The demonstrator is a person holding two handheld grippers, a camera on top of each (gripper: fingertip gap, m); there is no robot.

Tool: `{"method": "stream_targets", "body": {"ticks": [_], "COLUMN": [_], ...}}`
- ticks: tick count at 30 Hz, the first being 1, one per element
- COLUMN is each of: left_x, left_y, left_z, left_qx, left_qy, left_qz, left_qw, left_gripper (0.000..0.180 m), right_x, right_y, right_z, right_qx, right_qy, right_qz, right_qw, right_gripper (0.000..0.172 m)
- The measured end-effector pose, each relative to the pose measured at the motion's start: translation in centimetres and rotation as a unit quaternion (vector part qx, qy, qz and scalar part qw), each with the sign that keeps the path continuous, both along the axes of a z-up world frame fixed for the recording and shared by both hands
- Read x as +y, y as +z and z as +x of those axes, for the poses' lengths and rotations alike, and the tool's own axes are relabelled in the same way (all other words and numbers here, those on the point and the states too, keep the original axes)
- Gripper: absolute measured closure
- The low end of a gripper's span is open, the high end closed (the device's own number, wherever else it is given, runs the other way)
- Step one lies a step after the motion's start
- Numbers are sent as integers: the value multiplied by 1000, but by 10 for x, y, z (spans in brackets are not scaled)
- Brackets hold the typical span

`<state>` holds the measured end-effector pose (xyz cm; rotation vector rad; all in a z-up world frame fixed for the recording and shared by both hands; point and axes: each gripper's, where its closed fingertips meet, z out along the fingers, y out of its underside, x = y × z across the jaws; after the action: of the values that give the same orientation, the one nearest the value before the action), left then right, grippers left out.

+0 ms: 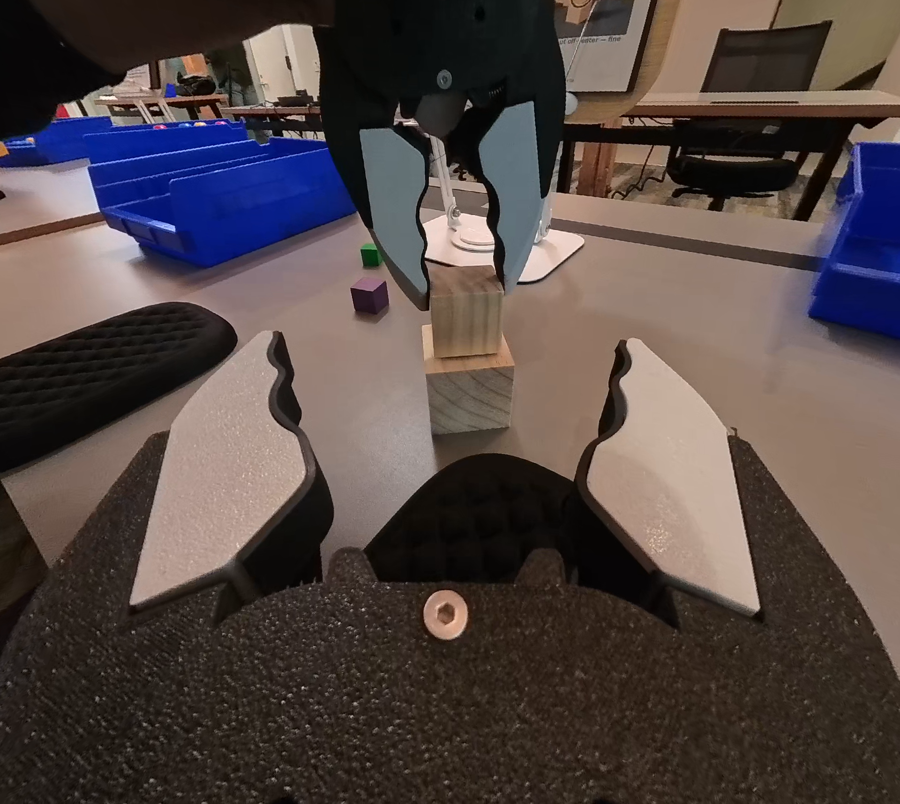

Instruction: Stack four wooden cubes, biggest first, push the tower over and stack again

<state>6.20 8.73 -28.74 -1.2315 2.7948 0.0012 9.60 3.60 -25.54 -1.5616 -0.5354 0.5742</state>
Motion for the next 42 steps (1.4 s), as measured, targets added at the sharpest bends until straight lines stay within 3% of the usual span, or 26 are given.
{"method": "stream_targets", "body": {"ticks": [36,39,42], "left_x": [-2,-2,2], "left_y": [-2,0,11], "left_z": [0,0,4], "left_qx": [0,-7,-37], "left_qy": [10,13,30], "left_qz": [-7,-7,-5], "left_qw": [1000,1000,999], "left_gripper": [134,125,102], "right_x": [1,1,1], "right_y": [0,0,1], "right_z": [1,1,1], "right_qx": [4,5,6], "right_qy": [-2,-2,-2], "right_qz": [-1,-1,-1], "right_qw": [1000,1000,1000], "right_gripper": [56,56,56]}}
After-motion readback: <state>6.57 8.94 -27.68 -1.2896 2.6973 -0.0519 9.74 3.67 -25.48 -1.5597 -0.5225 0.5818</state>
